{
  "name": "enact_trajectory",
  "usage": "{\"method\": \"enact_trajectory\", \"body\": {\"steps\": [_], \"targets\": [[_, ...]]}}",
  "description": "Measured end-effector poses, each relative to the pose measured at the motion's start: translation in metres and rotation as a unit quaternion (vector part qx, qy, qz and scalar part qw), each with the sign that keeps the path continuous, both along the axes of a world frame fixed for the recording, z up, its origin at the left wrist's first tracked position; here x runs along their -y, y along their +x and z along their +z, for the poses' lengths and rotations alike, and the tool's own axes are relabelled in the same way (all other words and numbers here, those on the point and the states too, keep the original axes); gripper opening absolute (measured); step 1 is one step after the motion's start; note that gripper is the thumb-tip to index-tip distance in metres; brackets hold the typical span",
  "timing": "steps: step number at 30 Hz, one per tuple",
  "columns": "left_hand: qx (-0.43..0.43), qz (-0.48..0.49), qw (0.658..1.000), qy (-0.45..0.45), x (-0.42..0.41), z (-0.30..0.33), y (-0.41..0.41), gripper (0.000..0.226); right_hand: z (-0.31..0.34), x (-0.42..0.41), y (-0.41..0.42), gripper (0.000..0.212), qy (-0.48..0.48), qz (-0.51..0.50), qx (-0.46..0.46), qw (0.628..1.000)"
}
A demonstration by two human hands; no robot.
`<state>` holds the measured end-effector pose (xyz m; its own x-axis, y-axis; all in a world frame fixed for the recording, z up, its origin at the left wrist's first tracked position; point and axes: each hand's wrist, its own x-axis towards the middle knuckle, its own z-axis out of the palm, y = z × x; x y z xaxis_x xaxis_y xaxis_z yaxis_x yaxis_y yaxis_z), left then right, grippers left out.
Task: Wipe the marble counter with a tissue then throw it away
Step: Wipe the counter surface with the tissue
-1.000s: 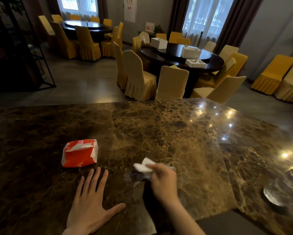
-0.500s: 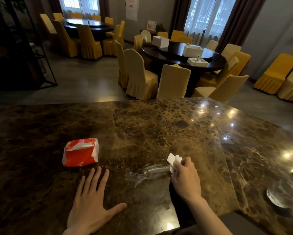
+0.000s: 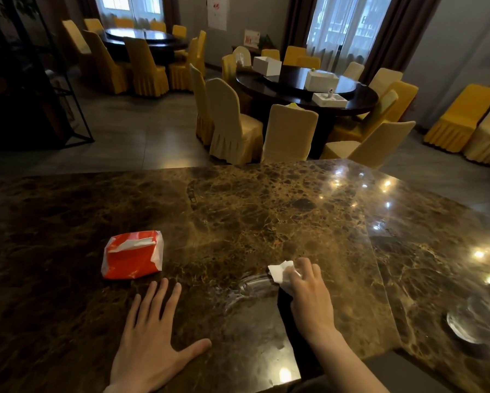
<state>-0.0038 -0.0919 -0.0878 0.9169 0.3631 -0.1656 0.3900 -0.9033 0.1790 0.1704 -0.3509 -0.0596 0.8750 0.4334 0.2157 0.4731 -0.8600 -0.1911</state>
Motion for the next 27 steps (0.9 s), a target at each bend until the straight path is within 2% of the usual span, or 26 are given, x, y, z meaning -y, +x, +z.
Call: {"method": "enact_trajectory", "body": {"steps": [3, 7, 10, 13, 15, 17, 21, 23, 25, 27], "targets": [[-0.002, 0.0, 1.0, 0.007, 0.001, 0.001, 0.001, 0.13, -0.005, -0.01, -0.007, 0.038, -0.037, 0.035, -0.023, 0.998], [-0.005, 0.002, 1.0, -0.001, 0.001, 0.003, 0.001, 0.134, -0.007, -0.022, -0.015, 0.045, -0.022, 0.09, -0.049, 0.994], [-0.012, 0.003, 1.0, 0.005, 0.002, 0.005, 0.003, 0.136, -0.005, -0.018, -0.014, 0.036, -0.011, 0.124, -0.05, 0.991], [-0.007, 0.001, 1.0, 0.002, 0.002, 0.005, 0.002, 0.135, -0.002, -0.001, 0.008, 0.024, 0.012, 0.013, -0.039, 0.999], [0.007, 0.002, 1.0, 0.0, 0.001, 0.003, 0.001, 0.133, 0.0, 0.002, 0.019, 0.025, 0.005, -0.063, -0.041, 0.997], [0.009, 0.002, 1.0, 0.001, 0.002, 0.001, 0.0, 0.131, 0.0, -0.009, 0.013, 0.029, 0.011, -0.085, -0.043, 0.995], [0.019, 0.0, 1.0, 0.004, 0.0, -0.001, -0.001, 0.13, -0.005, -0.051, -0.03, 0.038, 0.057, 0.046, -0.057, 0.996], [0.019, 0.003, 1.0, -0.003, 0.0, -0.001, -0.001, 0.13, -0.009, -0.062, -0.047, 0.034, 0.036, 0.12, -0.057, 0.99], [0.03, 0.004, 1.0, -0.007, 0.001, -0.001, -0.002, 0.13, -0.005, -0.054, -0.038, 0.029, 0.018, 0.125, -0.058, 0.99], [0.032, -0.001, 0.999, -0.007, 0.0, 0.0, -0.003, 0.13, 0.001, -0.035, -0.019, 0.026, 0.014, 0.058, -0.059, 0.996]]}}
